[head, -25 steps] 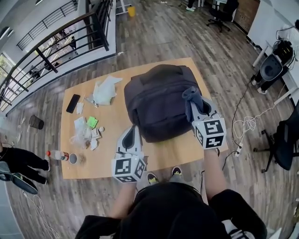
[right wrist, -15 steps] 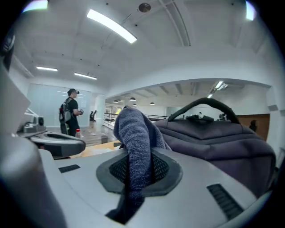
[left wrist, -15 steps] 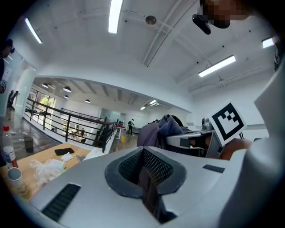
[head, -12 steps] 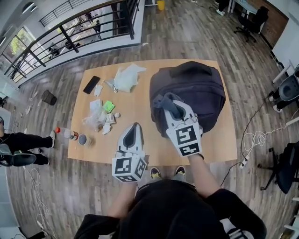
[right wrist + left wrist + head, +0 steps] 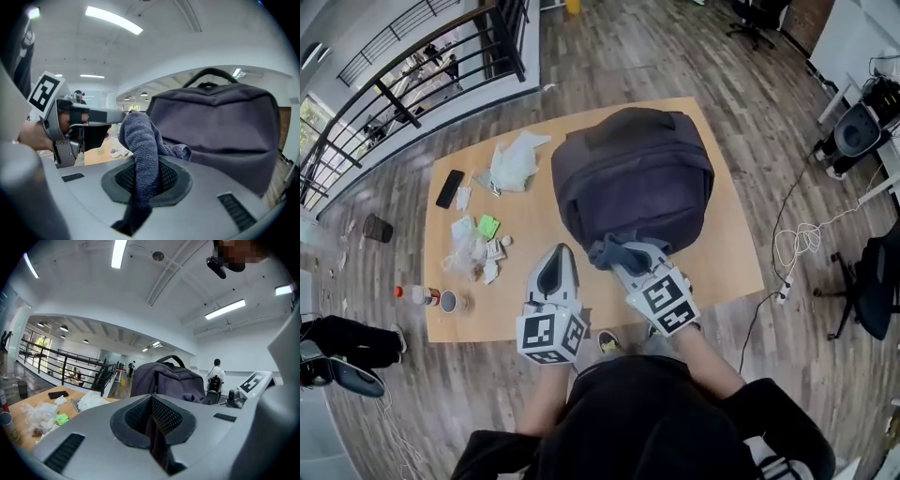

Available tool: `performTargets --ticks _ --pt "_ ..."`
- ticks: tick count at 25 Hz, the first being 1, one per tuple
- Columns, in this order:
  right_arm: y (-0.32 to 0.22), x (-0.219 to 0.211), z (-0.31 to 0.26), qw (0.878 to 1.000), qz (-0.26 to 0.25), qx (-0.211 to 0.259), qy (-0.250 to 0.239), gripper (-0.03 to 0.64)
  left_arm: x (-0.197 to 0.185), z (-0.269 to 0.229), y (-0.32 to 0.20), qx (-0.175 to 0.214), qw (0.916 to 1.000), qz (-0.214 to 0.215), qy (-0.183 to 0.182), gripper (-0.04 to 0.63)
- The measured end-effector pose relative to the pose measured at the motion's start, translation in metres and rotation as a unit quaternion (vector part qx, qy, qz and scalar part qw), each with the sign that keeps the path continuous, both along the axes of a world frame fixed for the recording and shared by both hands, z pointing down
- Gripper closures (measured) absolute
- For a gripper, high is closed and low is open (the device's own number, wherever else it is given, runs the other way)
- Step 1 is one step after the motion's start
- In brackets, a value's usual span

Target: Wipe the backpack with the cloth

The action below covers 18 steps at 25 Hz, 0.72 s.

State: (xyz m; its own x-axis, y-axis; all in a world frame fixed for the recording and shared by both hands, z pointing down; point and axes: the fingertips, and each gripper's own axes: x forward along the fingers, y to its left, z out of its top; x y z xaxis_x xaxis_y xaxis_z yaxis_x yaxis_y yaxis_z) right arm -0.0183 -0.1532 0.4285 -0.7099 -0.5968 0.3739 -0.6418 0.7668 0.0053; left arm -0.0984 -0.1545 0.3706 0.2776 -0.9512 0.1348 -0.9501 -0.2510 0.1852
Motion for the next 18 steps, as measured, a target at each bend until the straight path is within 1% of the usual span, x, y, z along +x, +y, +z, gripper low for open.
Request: performTargets --ticks 2,5,7,8,12,15,16,18 --pt "-0.013 0.048 -0.004 0.998 0.06 0.007 -0.014 0.575 0.009 0.002 -0.002 -0.001 0.9999 0.011 0.001 0.58" --pt "-0.04 0.132 -0.005 0.986 0.159 0.015 -0.037 0.575 0.016 0.004 -0.003 -0.002 0.9998 0.021 0.001 0.58" --pt "-0.05 0.165 -0.008 0.98 0.187 0.007 -0.065 0.575 0.019 0.004 -0.004 -0.003 0.9997 0.024 0.001 0.58" --pt "-0.052 0.17 -0.01 0.979 0.19 0.008 -0.071 0.575 0.019 0.004 -0.004 -0.003 0.9997 0.024 0.002 0.58" --pt "-0.053 0.174 -0.015 0.978 0.2 0.042 -0.036 0.575 0.009 0.004 0.0 -0.005 0.9999 0.013 0.004 0.58" --pt "-0.049 0.169 -0.009 0.975 0.212 0.058 -0.047 0.575 -0.002 0.007 0.002 -0.007 1.0 0.001 0.003 0.58" --pt "-0.044 0.163 -0.005 0.974 0.213 0.056 -0.053 0.575 -0.004 0.008 0.003 -0.009 1.0 -0.001 0.004 0.58" --pt "-0.033 0.145 0.002 0.978 0.194 0.03 -0.073 0.574 -0.007 0.01 0.005 -0.01 0.9999 -0.003 0.005 0.58"
